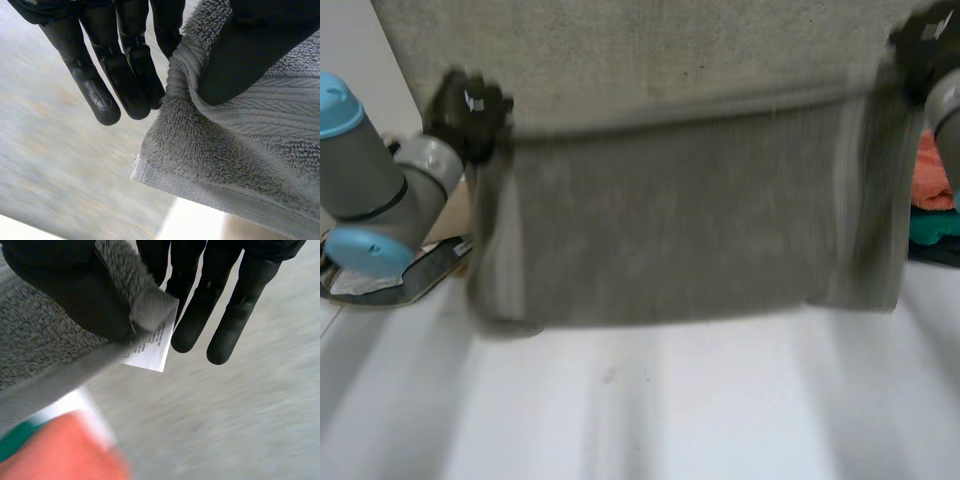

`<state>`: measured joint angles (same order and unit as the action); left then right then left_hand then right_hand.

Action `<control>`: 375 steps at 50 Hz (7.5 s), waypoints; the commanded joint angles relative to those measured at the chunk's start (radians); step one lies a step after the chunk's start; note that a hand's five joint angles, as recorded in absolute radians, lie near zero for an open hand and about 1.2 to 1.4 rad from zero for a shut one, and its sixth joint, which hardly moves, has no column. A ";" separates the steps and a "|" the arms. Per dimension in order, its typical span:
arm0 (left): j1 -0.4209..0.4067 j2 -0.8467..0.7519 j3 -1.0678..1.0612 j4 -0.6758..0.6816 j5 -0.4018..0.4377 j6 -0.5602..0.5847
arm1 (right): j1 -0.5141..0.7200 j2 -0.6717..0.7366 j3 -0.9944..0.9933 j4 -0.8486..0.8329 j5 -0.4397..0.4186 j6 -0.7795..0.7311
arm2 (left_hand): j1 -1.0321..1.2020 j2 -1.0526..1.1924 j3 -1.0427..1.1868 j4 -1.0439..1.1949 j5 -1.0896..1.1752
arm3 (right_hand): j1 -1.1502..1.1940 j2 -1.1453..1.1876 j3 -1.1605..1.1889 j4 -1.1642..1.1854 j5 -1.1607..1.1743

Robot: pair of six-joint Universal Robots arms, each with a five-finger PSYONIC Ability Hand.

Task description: Fold the laundry.

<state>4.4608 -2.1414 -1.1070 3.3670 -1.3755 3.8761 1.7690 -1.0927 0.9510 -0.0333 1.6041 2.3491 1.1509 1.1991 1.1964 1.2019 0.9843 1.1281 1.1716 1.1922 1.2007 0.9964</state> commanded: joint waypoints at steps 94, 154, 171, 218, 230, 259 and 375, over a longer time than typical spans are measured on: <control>0.117 0.490 -0.722 -0.430 0.052 0.176 | -0.281 -0.317 0.795 0.383 -0.205 -0.326 | 0.245 0.197 0.200 0.194 0.237 | 0.268 0.225 0.204 0.196 0.225; -0.129 0.118 -0.501 0.157 -0.126 -0.251 | -0.211 -0.061 0.594 -0.008 -0.139 0.099 | -0.976 -1.025 -1.022 -1.027 -0.984 | -0.908 -0.952 -0.972 -0.981 -0.951; -0.118 0.115 -0.507 0.157 -0.126 -0.257 | -0.204 -0.036 0.506 -0.071 -0.148 0.199 | -0.976 -1.025 -1.022 -1.027 -0.984 | -0.528 -0.572 -0.592 -0.601 -0.571; -0.115 0.127 -0.554 0.167 -0.126 -0.257 | -0.114 0.134 0.342 -0.286 -0.105 0.226 | -0.976 -1.025 -1.022 -1.027 -0.984 | -0.954 -0.997 -1.018 -1.026 -0.996; -0.115 0.135 -0.556 0.167 -0.126 -0.257 | -0.180 -0.064 0.618 -0.054 -0.334 0.159 | -0.976 -1.025 -1.022 -1.027 -0.984 | -0.823 -0.867 -0.887 -0.896 -0.866; -0.124 0.175 -0.577 0.167 -0.126 -0.257 | -0.450 -0.064 0.781 -0.178 -0.306 -0.065 | -0.976 -1.025 -1.022 -1.027 -0.984 | 0.268 0.225 0.204 0.196 0.225; -0.557 -0.077 -0.303 0.161 -0.157 -0.419 | 0.099 -0.148 1.000 -0.324 -0.219 0.240 | -0.940 -0.989 -0.986 -0.991 -0.948 | -0.694 -0.737 -0.758 -0.766 -0.737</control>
<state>3.9088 -2.1975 -1.4246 3.5579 -1.5347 3.4735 1.8659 -1.2413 1.9522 -0.3553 1.3862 2.5903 0.1978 0.2088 0.2144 0.2057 0.0506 0.3511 0.3310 0.3186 0.4037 0.2455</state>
